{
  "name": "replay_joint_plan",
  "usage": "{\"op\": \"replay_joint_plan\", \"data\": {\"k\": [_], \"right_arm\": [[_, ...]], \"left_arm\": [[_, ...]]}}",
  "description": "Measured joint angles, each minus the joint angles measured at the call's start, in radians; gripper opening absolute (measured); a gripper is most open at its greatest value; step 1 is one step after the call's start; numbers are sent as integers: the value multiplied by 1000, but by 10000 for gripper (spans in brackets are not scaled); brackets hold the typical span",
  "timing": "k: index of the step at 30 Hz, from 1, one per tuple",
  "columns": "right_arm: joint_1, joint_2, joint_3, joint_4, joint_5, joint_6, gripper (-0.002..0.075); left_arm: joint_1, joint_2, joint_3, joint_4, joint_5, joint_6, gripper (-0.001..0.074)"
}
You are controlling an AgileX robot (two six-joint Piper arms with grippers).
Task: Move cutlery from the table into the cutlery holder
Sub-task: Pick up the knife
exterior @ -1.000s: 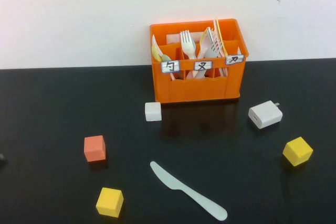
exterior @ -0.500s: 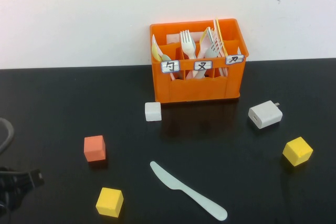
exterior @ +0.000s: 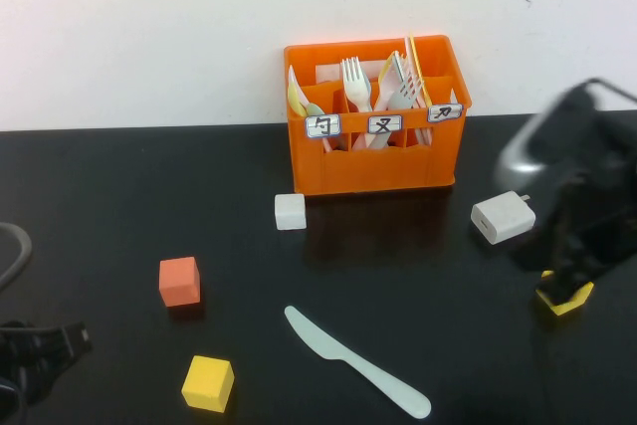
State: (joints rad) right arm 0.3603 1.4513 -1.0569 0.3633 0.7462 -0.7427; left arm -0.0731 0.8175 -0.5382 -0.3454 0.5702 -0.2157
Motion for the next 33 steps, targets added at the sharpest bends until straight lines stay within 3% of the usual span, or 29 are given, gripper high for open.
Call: {"op": "replay_joint_plan", "data": {"k": [15,26,29,33], "right_arm": [[348,294,-208,-152,29,18,-2],[427,435,-236,-184,68,18,0],[427,452,-238,-185,75,18,37],[427,454,-240,-187,60,18,188]], "left_arm": [[0,0,0,-44,-3,9,-1],[0,2,0,-67,-11,27,-1],[0,13,0,-83,-12,31,-1],[0,33,0,-111,-10,50,-1]]}}
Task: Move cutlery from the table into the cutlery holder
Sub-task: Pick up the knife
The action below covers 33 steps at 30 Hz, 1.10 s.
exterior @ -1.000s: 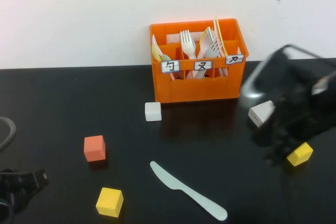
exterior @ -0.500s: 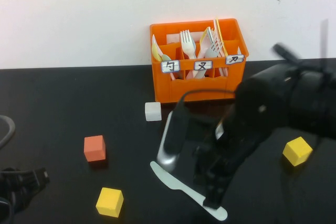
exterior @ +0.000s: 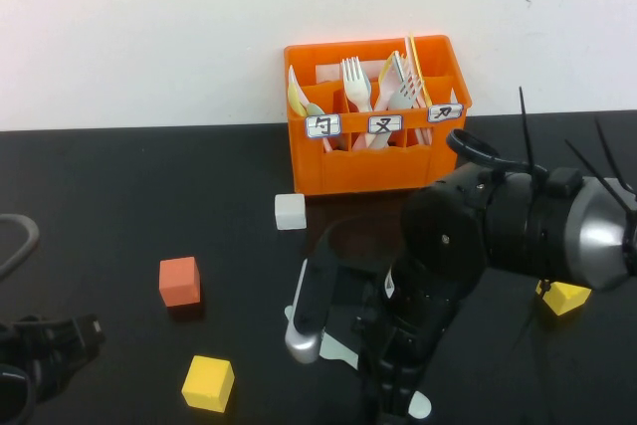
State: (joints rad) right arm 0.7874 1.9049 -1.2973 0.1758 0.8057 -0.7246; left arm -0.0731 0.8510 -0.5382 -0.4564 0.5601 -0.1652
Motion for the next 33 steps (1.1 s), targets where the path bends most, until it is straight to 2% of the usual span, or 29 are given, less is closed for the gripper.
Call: {"op": "replay_joint_plan", "data": {"k": [3,5,8,30,33], "right_arm": [[0,1,0,-2,-30,0,307],[0,7,-2,-3,-55,0,357],[0,27,-2,-6,-79,10,391],[0,92,-35,-74,-109,99,405],[0,92,-35,-76,-109,101,386]], "left_arm": [[0,4,0,-23,0,19,-1],[0,5,0,-31,0,32,-1],[0,5,0,-36,0,40,-1],[0,9,-2,-70,0,79,-1],[0,9,-2,-79,0,88,-1]]}}
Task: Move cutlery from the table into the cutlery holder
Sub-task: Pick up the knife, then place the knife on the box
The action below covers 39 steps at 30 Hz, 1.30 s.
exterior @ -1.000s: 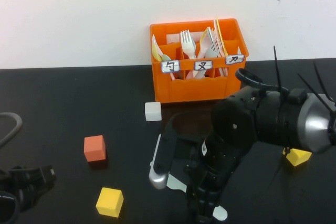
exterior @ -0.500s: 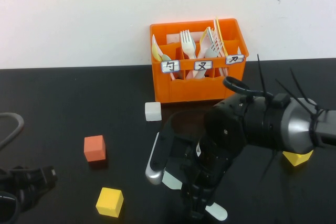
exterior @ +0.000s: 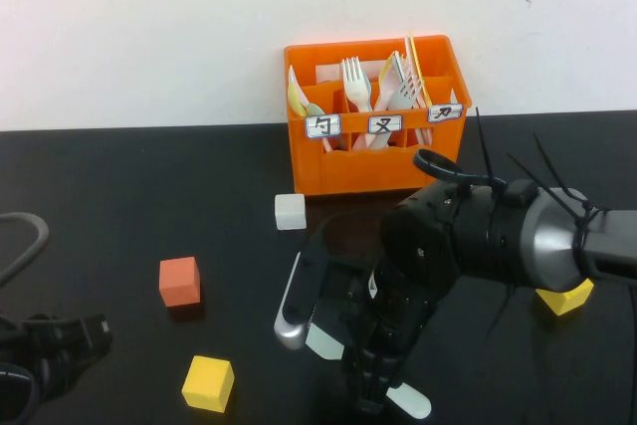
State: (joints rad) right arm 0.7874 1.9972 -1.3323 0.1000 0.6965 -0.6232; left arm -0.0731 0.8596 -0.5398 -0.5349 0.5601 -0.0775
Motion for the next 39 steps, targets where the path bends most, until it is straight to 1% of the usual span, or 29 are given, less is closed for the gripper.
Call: {"op": "replay_joint_plan", "data": {"k": [3,5,7,8,14,21,31,39], "right_arm": [[0,1,-2,0,0,0,321],[0,1,-2,0,-2,0,246],[0,1,-3,0,-2,0,143],[0,1,-3,0,-2,0,113],[0,2,-7,0,0,4,119],[0,4,-51,-7,18,98,118],[0,-76,-76,-9,12,159,118],[-3,-119,-76,-16,-77,208,118]], "left_arm": [[0,0,0,-2,0,1,-1],[0,0,0,-4,0,1,-1],[0,0,0,-6,0,2,-1],[0,0,0,-6,-2,2,-1],[0,0,0,-6,-17,2,-1],[0,0,0,-6,-19,4,-1],[0,0,0,-7,-19,14,-1],[0,0,0,-9,-19,18,-1]]}}
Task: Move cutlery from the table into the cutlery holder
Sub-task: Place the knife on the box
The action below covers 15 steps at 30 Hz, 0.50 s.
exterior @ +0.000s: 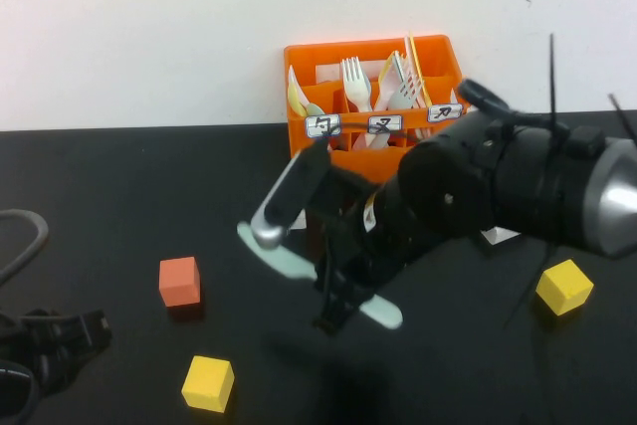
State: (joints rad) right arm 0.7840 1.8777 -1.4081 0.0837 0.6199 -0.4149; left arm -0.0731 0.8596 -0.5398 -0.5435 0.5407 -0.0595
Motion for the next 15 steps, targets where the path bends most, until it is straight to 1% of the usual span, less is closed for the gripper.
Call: {"op": "replay_joint_plan", "data": {"k": [5,15], "right_arm": [[-27,-26,0,0,-93,41,118],[-61,-53,0,0,-196,54,118]], "left_arm": [[0,0,0,0,0,2,-1],[0,0,0,0,0,3,-1]]}}
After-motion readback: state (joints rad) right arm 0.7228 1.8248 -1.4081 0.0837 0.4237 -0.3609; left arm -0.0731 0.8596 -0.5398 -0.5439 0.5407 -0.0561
